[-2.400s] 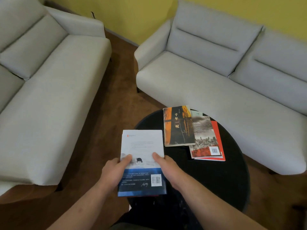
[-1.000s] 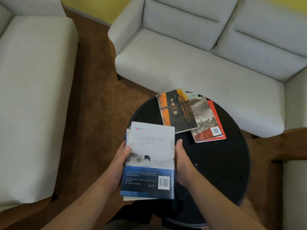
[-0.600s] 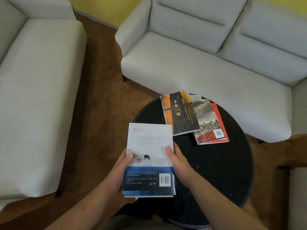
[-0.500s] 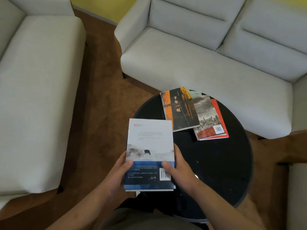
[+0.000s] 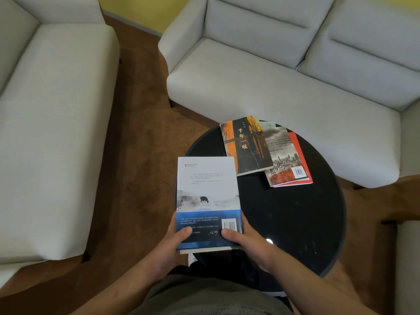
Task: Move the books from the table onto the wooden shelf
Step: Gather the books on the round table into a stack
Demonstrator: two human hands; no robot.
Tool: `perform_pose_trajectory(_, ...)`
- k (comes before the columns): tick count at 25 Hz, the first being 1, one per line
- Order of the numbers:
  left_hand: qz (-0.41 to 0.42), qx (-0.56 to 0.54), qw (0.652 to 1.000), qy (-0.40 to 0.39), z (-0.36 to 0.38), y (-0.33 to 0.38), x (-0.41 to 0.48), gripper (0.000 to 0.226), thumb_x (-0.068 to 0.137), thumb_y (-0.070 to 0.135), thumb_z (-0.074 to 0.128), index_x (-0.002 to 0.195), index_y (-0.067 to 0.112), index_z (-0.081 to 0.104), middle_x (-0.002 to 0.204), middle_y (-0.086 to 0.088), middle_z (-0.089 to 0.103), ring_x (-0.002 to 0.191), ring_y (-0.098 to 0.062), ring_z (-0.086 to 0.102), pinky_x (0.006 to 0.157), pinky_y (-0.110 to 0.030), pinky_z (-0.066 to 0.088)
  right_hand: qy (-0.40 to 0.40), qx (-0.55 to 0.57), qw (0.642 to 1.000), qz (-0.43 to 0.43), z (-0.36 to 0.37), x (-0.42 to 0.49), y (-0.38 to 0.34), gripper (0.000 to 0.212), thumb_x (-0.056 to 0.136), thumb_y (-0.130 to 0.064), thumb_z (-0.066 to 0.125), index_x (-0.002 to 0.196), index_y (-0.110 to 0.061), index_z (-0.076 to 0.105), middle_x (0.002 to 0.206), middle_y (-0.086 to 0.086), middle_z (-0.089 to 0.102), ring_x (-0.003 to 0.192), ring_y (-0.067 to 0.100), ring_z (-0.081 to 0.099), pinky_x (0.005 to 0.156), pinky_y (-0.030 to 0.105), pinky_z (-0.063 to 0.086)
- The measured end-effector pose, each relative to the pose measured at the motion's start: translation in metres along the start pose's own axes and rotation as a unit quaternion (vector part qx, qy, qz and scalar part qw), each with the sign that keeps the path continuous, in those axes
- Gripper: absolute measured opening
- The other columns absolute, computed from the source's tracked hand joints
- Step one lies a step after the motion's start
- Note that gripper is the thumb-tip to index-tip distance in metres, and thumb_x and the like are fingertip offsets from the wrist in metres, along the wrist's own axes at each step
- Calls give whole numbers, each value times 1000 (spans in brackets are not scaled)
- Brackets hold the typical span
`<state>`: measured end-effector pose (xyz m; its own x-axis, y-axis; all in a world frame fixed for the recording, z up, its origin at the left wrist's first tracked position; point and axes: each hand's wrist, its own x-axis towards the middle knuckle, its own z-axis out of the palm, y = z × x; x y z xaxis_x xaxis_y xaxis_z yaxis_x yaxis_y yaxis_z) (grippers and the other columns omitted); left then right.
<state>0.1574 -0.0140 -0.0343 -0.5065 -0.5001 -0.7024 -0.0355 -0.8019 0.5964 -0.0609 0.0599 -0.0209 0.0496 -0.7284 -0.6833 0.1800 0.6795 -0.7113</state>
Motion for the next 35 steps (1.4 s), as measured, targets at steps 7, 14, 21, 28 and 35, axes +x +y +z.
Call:
perform_pose_trajectory(7, 121, 301, 945, 35, -6, 27, 1, 91, 85, 22, 79, 144, 56, 18, 157, 19, 32, 140, -9, 44, 97, -29, 57, 96, -293, 948, -75, -4, 4, -15, 108, 88, -44, 74, 158, -47, -8, 169, -16, 5, 148, 4, 27, 111, 37, 49)
perform_pose_trajectory(14, 155, 444, 881, 44, -16, 28, 2, 105, 84, 31, 78, 139, 67, -5, 165, 25, 3, 149, -4, 26, 110, -26, 41, 74, -363, 922, -117, -4, 4, -19, 94, 94, -40, 68, 160, -45, 1, 169, -23, 1, 145, 4, 33, 107, 21, 48)
perform_pose_trajectory(21, 108, 361, 926, 21, -10, 36, 1, 89, 80, 14, 83, 134, 56, 26, 132, 40, 32, 128, -13, 54, 89, -20, 57, 57, -264, 959, -84, -8, 6, -24, 93, 92, -32, 74, 159, -46, 12, 155, -23, 32, 138, 3, 43, 100, 11, 49)
perform_pose_trajectory(28, 163, 591, 774, 163, 16, 113, 14, 63, 84, 43, 75, 138, 30, 48, 168, 10, 12, 151, -16, 24, 116, -41, 39, 131, -389, 902, -138, -36, 4, -48, 56, 96, -35, 66, 148, -36, 45, 141, -27, 46, 124, -10, 48, 105, 10, 45)
perform_pose_trajectory(35, 192, 669, 714, 74, 125, 204, 125, 46, 93, 45, 61, 135, 27, 56, 127, 4, 59, 118, -18, 57, 101, -37, 49, 256, -363, 890, -102, -136, 46, -91, 42, 100, -23, 62, 141, -19, 57, 136, -5, 60, 123, 8, 54, 108, 26, 46)
